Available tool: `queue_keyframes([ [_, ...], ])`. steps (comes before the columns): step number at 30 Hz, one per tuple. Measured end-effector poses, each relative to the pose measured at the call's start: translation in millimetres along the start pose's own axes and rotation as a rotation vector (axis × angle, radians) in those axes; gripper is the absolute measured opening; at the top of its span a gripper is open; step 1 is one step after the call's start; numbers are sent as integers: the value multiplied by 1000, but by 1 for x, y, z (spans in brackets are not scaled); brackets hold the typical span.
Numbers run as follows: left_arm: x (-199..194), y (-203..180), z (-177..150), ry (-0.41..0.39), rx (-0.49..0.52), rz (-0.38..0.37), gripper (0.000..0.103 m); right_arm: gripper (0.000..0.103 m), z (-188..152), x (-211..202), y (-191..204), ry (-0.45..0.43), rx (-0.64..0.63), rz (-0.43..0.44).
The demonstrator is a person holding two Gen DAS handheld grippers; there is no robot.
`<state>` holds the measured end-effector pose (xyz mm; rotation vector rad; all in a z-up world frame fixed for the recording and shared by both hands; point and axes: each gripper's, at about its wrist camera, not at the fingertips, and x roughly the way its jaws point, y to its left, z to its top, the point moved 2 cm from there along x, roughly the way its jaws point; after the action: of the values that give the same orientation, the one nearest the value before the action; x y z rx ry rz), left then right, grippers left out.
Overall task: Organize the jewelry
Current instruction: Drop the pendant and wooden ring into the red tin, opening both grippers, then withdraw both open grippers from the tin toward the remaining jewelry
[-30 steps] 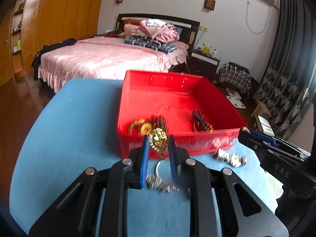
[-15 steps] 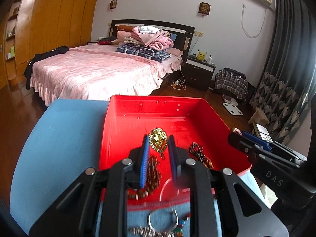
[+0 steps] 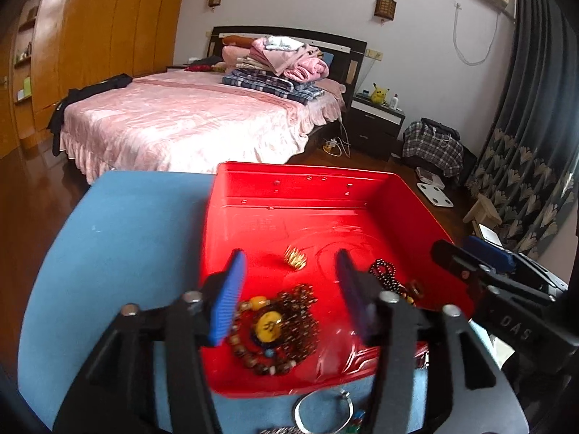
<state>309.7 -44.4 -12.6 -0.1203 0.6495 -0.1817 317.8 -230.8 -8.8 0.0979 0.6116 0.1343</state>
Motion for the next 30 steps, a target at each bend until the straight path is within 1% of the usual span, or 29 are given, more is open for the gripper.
queue_keyframes([
  [1,-4,2,0,-5,3,6,64,80,0,-2,-1,-6,1,-7],
  [2,-9,5,-1,-14,5,19,74,83,-3,-8,-3,-15,1,-19],
  [4,-21,10,-5,-21,3,34,80,89,-7,-16,-4,-23,1,-29],
  [5,-25,11,-7,-20,1,32,84,91,-9,-19,-4,-24,4,-28],
  [7,-35,13,-13,-18,-2,36,88,94,-16,-26,-5,-23,18,-29],
  [17,-70,15,-58,18,-5,46,89,94,-65,-62,-7,-6,57,-5],
  [23,-78,12,-87,48,-6,63,89,94,-89,-76,-11,11,58,-11],
  [30,-79,10,-111,84,3,79,89,94,-108,-84,-22,25,77,-24],
])
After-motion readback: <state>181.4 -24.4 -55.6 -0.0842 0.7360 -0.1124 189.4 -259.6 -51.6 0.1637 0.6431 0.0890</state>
